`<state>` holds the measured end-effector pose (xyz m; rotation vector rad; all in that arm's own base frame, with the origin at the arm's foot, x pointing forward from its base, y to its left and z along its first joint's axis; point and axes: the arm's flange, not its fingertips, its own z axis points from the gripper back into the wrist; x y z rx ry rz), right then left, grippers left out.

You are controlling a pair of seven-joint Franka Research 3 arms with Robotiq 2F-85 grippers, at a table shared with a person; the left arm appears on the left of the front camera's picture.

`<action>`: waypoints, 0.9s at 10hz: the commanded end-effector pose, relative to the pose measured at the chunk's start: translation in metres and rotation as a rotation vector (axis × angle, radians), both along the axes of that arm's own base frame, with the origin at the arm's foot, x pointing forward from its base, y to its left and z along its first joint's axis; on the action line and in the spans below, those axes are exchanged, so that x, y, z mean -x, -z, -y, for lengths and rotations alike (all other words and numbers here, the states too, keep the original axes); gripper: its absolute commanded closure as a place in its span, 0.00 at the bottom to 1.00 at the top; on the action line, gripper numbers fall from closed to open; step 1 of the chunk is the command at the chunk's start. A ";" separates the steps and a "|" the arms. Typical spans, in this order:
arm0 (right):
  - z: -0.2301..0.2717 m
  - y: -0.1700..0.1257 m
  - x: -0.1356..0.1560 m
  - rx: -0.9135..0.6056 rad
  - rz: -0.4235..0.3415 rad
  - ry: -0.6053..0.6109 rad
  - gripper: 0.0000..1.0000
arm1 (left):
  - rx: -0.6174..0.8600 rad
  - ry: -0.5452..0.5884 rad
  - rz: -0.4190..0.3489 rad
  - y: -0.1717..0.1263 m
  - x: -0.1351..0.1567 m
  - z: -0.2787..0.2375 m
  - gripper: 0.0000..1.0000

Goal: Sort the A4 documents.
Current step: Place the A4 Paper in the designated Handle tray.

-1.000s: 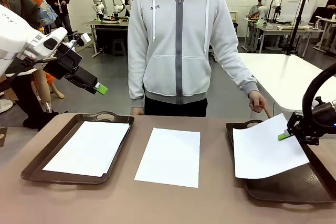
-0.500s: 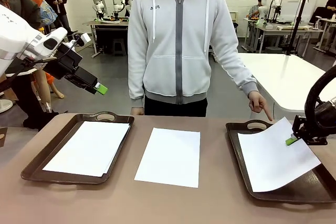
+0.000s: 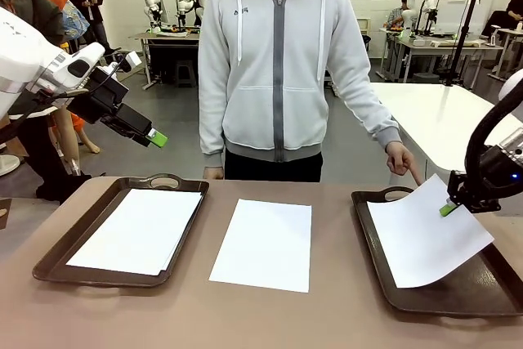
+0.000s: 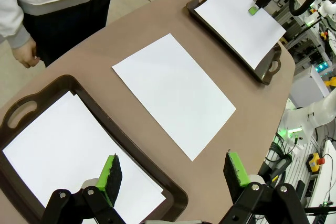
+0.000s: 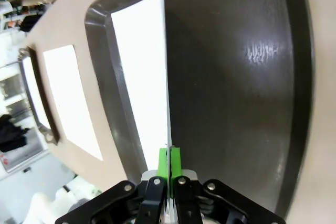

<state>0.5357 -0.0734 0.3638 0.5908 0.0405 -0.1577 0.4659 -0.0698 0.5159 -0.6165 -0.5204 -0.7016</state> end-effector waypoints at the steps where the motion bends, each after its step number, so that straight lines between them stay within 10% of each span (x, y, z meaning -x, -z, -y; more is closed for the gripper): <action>1: -0.010 0.001 -0.014 0.058 -0.060 -0.046 0.99 | 0.000 -0.004 0.004 -0.001 0.000 -0.001 0.00; 8: -0.015 0.018 -0.009 0.079 -0.096 -0.020 0.99 | 0.000 -0.004 0.004 -0.001 0.000 -0.001 0.00; 9: -0.016 0.020 -0.007 0.078 -0.099 -0.015 0.84 | 0.000 -0.004 0.004 -0.001 0.000 -0.001 0.00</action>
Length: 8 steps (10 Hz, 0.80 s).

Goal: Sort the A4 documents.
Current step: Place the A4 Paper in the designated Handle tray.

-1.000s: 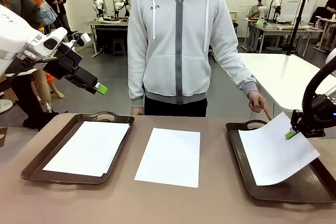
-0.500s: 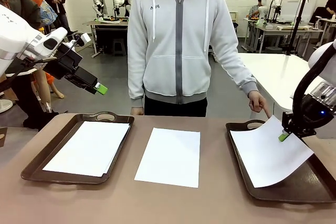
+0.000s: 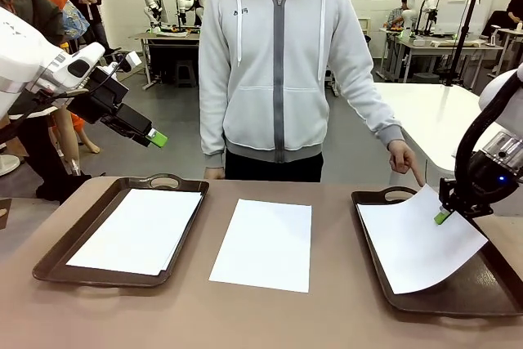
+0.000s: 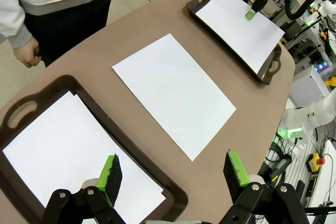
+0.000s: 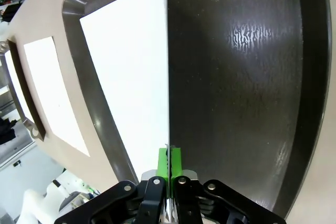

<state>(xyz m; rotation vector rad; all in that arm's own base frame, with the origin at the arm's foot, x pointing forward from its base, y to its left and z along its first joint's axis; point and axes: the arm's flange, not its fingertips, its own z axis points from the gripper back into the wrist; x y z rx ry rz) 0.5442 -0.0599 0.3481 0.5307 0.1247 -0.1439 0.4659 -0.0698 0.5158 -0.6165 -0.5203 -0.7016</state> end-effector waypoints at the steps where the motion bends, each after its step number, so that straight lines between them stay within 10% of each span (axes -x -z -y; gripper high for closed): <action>1: -0.002 0.004 0.003 0.033 -0.017 0.023 0.80 | 0.000 -0.004 0.004 -0.001 0.000 -0.001 0.00; 8: 0.013 -0.015 0.029 0.167 0.003 0.155 0.09 | 0.000 -0.004 0.004 -0.001 0.000 -0.001 0.00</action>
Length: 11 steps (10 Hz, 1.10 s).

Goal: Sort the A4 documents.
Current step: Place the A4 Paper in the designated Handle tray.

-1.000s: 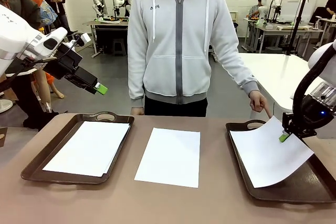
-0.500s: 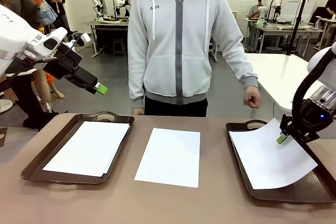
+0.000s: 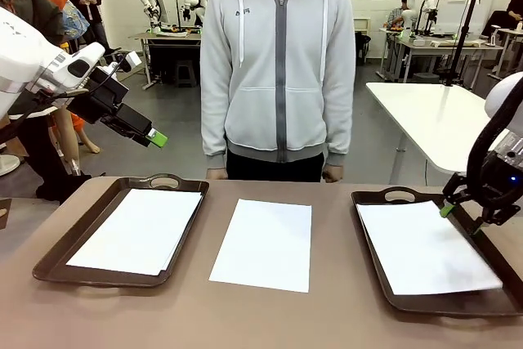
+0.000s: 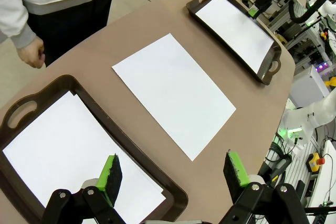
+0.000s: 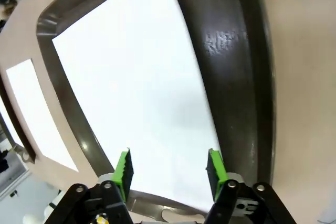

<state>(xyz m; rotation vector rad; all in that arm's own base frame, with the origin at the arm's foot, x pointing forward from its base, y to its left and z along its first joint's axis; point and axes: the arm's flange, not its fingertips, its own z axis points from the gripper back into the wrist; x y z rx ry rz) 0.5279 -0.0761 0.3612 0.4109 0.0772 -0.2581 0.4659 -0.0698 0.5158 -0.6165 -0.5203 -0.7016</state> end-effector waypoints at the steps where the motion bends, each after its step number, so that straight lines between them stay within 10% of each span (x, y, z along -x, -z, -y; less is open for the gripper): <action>1: -0.001 -0.004 0.017 0.045 -0.001 0.055 0.05 | 0.000 -0.004 0.005 -0.001 0.000 -0.001 0.00; 11: 0.004 -0.009 0.020 0.010 0.011 0.052 0.00 | 0.000 -0.004 0.005 -0.001 0.000 -0.001 0.00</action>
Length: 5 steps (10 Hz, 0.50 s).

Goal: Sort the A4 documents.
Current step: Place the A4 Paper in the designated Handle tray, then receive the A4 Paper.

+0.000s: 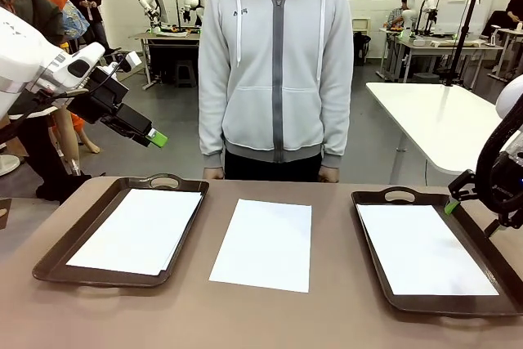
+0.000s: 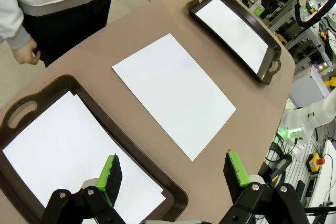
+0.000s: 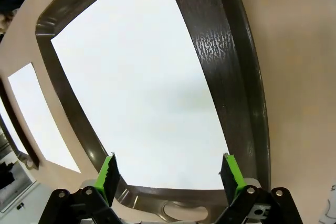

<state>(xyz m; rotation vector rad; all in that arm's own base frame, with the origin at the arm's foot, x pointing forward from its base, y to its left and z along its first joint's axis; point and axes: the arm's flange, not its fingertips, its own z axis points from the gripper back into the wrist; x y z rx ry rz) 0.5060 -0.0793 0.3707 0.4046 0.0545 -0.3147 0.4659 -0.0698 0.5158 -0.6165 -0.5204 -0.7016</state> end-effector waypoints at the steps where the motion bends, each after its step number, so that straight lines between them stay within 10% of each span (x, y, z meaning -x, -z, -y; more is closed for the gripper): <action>1: 0.000 0.001 -0.002 0.000 0.002 -0.007 0.00 | 0.000 -0.004 0.004 -0.001 0.000 -0.001 0.00; 5: 0.000 0.001 -0.002 0.000 0.002 -0.007 0.00 | 0.000 -0.004 0.004 -0.001 0.000 -0.001 0.00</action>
